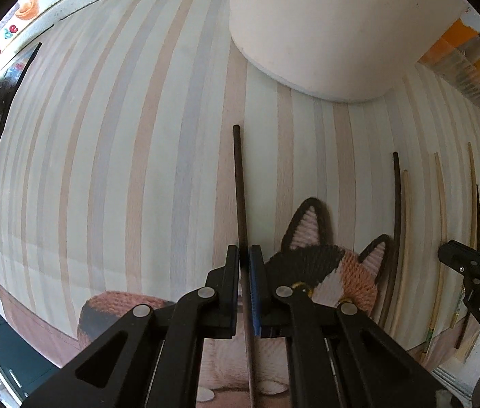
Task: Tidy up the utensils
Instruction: 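Grasp a dark chopstick with the left tool while the right grasps a wooden one, then lift both chopsticks and lower them tip-first into the cream holder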
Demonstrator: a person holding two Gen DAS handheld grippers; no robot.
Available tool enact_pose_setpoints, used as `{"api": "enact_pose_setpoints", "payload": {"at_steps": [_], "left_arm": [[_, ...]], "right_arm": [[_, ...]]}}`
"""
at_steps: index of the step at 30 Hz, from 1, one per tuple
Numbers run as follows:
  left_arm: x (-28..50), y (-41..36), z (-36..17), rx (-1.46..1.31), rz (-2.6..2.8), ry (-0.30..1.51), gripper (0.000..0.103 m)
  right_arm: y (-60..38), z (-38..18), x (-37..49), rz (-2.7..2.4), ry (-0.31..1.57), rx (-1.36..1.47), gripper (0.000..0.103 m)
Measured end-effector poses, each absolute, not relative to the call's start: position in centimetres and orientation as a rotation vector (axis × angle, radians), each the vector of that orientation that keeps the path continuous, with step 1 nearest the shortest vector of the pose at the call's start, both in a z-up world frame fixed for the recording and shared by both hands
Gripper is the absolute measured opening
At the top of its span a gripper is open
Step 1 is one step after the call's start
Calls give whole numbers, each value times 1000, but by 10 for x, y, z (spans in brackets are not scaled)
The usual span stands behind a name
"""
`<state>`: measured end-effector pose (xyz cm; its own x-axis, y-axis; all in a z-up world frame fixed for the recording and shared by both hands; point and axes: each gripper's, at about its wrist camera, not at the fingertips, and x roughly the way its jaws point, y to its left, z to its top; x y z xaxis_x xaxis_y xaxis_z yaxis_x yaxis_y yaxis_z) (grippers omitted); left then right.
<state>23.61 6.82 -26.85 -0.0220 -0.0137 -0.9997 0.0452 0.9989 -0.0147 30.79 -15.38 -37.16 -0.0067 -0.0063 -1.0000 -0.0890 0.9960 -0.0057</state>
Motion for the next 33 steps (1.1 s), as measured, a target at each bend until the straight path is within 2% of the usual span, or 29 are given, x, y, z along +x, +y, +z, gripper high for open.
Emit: {"api": "enact_pose_setpoints", "payload": {"at_steps": [25,33], "left_arm": [[230,55,-278,85,-62,1607,4],[223,41,-278,128,-46,1570,3]], "right_arm": [[-158,-371,327,64,1637,-115,8],[-154,-369,319,51,1590,-125,7]]}}
